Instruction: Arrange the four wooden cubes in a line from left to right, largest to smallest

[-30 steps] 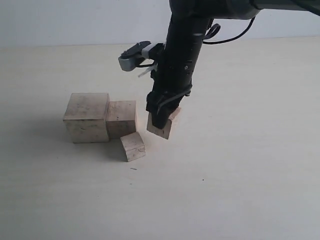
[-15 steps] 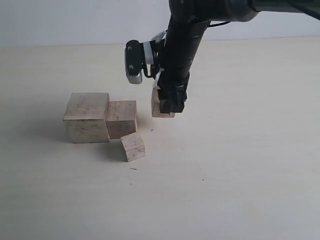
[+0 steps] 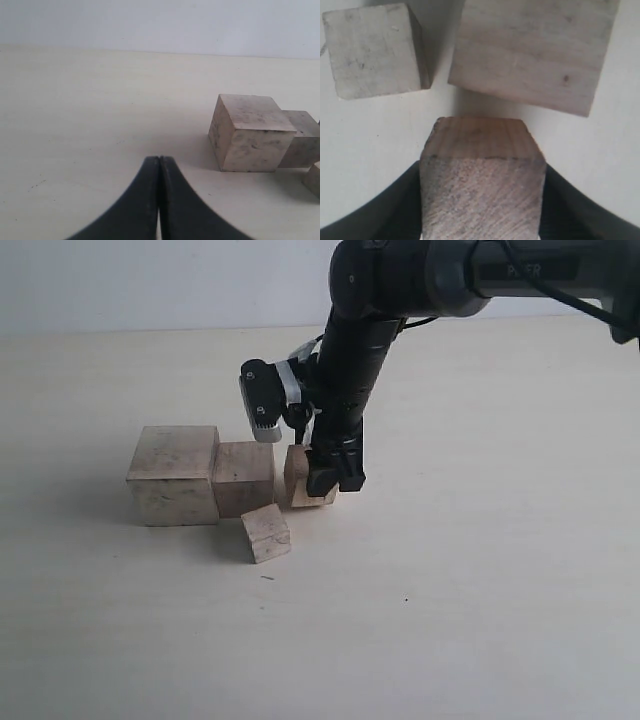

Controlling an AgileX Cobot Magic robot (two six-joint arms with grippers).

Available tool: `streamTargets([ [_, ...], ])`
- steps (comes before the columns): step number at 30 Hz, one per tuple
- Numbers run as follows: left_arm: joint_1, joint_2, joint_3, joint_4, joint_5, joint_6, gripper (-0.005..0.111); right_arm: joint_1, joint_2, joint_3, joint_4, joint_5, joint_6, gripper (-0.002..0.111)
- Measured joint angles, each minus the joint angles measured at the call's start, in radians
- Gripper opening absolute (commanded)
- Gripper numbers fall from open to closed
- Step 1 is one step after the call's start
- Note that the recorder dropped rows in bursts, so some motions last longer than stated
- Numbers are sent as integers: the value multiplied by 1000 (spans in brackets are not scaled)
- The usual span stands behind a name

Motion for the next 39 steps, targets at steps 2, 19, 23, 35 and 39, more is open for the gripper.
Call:
streamTargets([
  [2, 0, 0, 0, 0, 0, 0, 0, 0, 10, 0, 13, 0, -2, 0],
  [19, 0, 0, 0, 0, 0, 0, 0, 0, 31, 0, 67, -57, -5, 0],
  [23, 0, 0, 0, 0, 0, 0, 0, 0, 33, 0, 76, -67, -5, 6],
  [35, 0, 0, 0, 0, 0, 0, 0, 0, 33, 0, 81, -74, 40, 63],
  [39, 0, 0, 0, 0, 0, 0, 0, 0, 36, 0, 81, -76, 70, 73],
])
